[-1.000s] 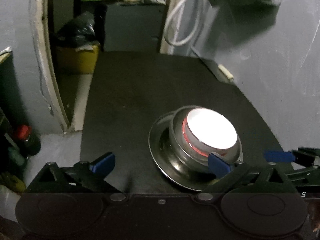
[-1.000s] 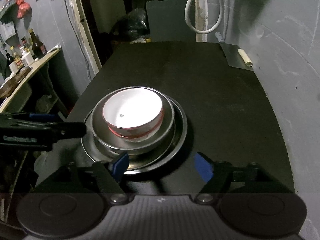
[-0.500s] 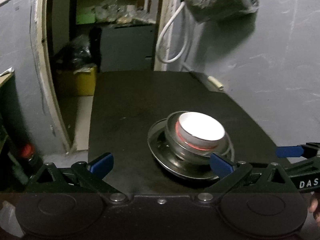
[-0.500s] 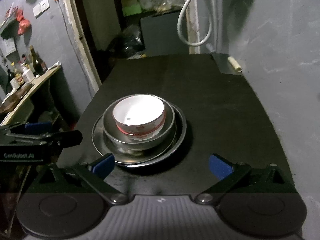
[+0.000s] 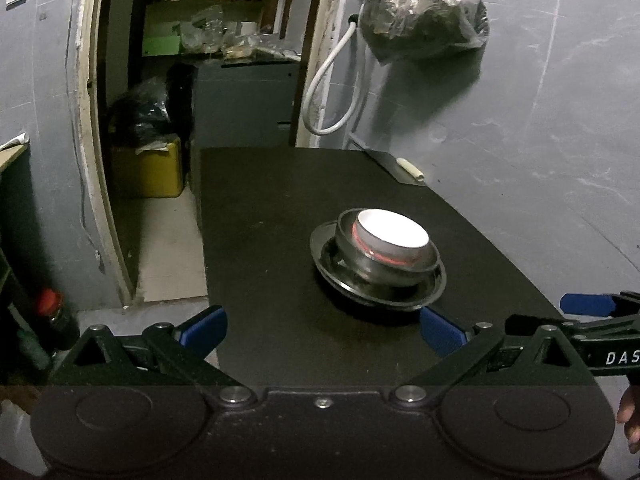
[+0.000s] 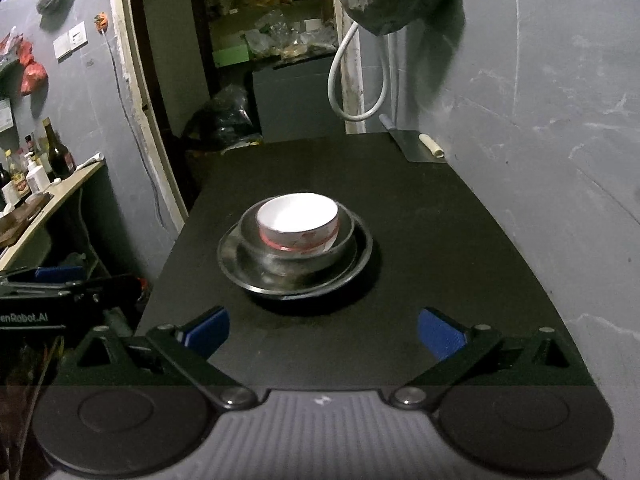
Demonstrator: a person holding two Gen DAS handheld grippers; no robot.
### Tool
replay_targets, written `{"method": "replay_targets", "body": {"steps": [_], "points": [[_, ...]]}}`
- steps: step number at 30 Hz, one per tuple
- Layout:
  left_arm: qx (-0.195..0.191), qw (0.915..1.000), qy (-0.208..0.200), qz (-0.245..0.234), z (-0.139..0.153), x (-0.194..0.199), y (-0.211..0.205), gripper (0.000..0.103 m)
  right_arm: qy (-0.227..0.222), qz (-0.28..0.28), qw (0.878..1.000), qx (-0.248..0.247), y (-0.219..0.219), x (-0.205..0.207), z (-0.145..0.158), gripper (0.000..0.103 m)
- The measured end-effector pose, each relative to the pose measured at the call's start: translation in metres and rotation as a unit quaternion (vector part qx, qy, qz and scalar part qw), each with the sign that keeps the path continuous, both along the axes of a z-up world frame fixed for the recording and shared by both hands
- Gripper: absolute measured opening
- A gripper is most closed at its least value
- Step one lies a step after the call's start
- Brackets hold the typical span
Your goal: Organize plates and bowls
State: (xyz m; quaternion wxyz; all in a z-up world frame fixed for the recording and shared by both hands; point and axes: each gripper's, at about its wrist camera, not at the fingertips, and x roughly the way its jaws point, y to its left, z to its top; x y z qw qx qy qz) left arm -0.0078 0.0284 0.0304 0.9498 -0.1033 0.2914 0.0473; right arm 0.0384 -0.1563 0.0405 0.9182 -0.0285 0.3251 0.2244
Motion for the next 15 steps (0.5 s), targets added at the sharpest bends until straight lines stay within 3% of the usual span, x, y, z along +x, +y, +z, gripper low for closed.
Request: {"method": "replay_targets", "body": {"steps": [15], "points": [[0.015, 0.9997, -0.005, -0.017, -0.008, -0.048, -0.004, 0.102, -0.013, -0.031, 0.999, 0.009, -0.005, -0.051, -0.002, 0.103]]}}
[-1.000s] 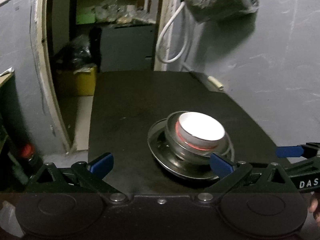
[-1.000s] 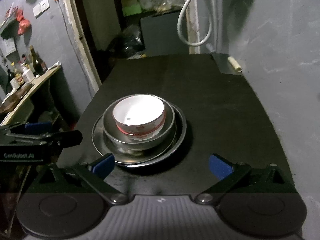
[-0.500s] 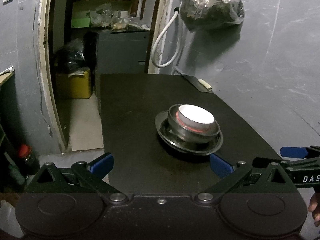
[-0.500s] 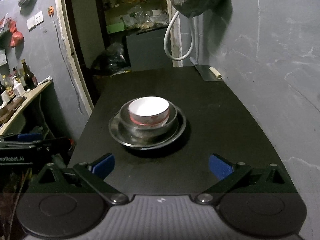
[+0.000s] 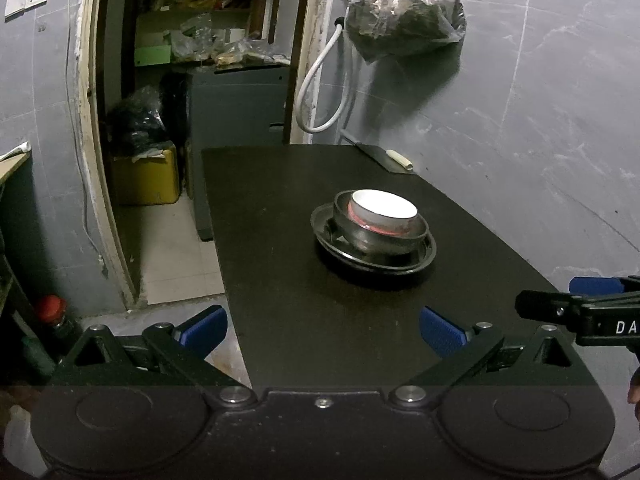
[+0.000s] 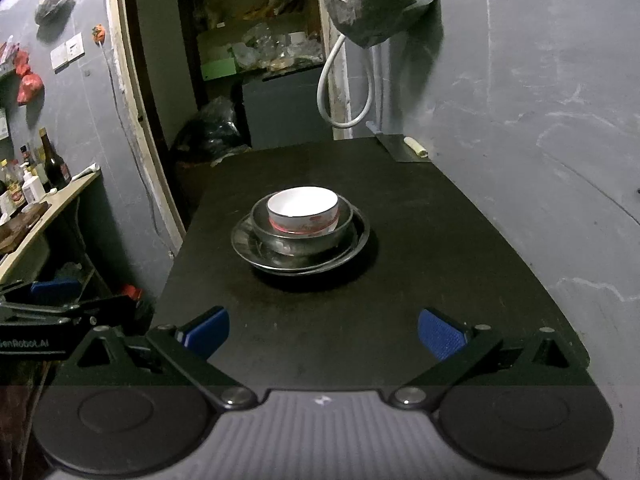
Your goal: Organize plates and bowls
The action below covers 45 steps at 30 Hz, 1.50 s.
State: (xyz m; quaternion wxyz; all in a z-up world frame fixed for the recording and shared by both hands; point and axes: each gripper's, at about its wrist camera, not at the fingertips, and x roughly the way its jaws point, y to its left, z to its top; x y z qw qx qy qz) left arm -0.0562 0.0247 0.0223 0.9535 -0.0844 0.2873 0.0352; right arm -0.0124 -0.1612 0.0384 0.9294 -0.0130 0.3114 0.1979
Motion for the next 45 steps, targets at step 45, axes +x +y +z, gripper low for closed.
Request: {"method": "replay_targets", "body": {"steps": [45], "points": [[-0.027, 0.9993, 0.022, -0.013, -0.028, -0.019, -0.001, 0.102, -0.014, -0.013, 1.000, 0.004, -0.015, -0.022, -0.026, 0.103]]}}
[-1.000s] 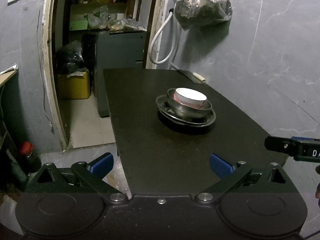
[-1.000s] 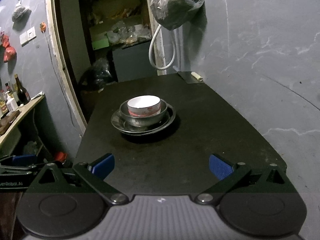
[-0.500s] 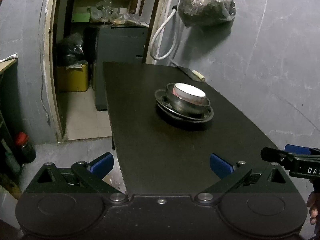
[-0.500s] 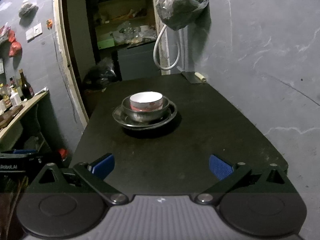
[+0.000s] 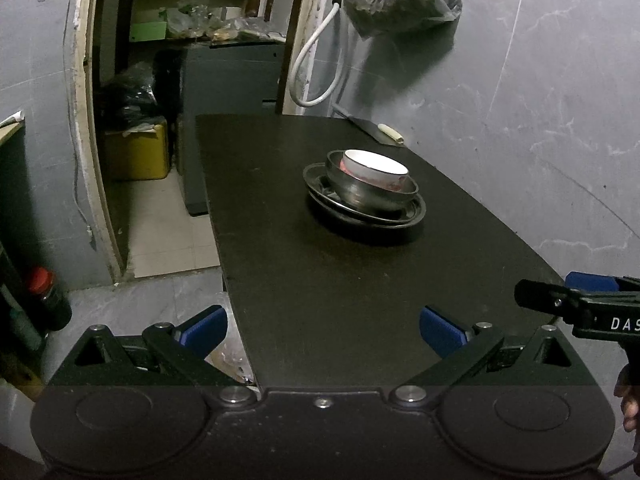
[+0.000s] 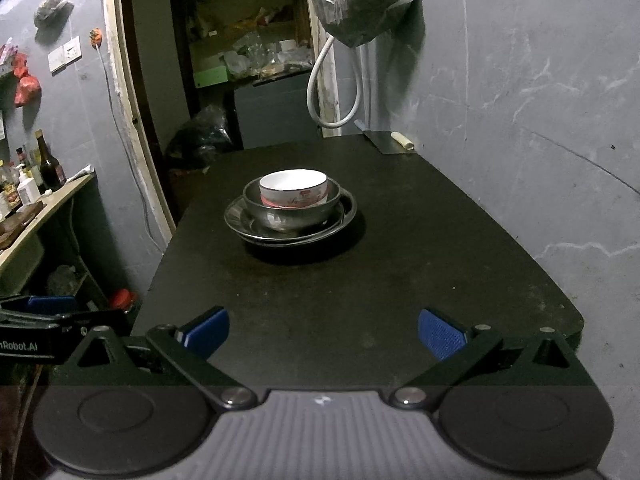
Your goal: Organize plates and bowls
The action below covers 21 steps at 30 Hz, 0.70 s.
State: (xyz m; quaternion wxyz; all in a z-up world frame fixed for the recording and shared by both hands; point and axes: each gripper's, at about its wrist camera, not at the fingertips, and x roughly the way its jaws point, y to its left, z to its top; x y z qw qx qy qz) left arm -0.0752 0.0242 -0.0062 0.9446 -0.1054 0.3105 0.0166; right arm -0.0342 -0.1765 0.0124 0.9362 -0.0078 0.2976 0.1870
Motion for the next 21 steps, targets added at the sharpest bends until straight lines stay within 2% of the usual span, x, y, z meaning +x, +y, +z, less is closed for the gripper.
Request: {"method": "replay_targets", "body": {"steps": [21], "points": [[-0.007, 1.0000, 0.001, 0.000, -0.004, 0.004, 0.011, 0.102, -0.002, -0.002, 1.000, -0.019, 0.014, 0.009, -0.001, 0.103]]}}
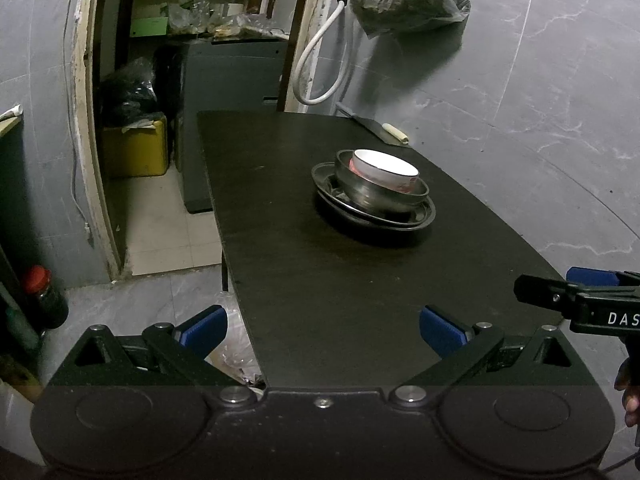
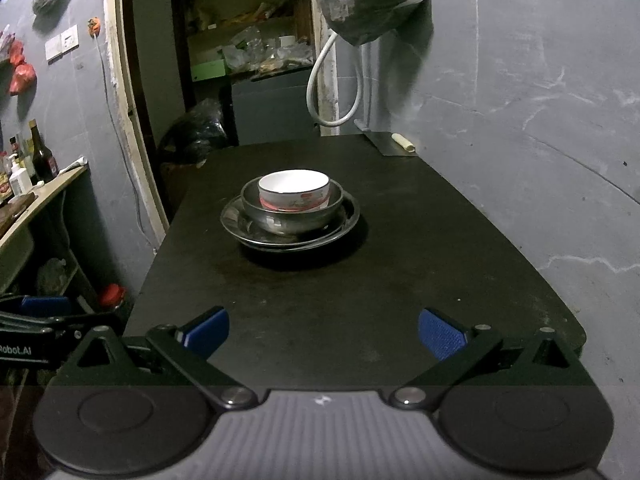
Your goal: Organize plates and bowls
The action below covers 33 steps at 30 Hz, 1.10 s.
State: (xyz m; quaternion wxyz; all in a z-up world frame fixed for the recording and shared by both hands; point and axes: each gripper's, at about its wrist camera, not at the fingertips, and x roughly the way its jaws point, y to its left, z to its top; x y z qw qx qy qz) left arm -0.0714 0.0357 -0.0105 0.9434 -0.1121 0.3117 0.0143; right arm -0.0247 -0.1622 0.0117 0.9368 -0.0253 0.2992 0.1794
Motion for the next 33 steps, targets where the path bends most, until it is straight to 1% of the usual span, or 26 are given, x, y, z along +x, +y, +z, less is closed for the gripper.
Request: {"method": "replay_targets", "body": {"steps": [33], "points": [[0.004, 1.0000, -0.002, -0.007, -0.0004, 0.0015, -0.0018, 0.102, 0.000, 0.000, 1.000, 0.004, -0.0041, -0.0012, 0.0004, 0.103]]}}
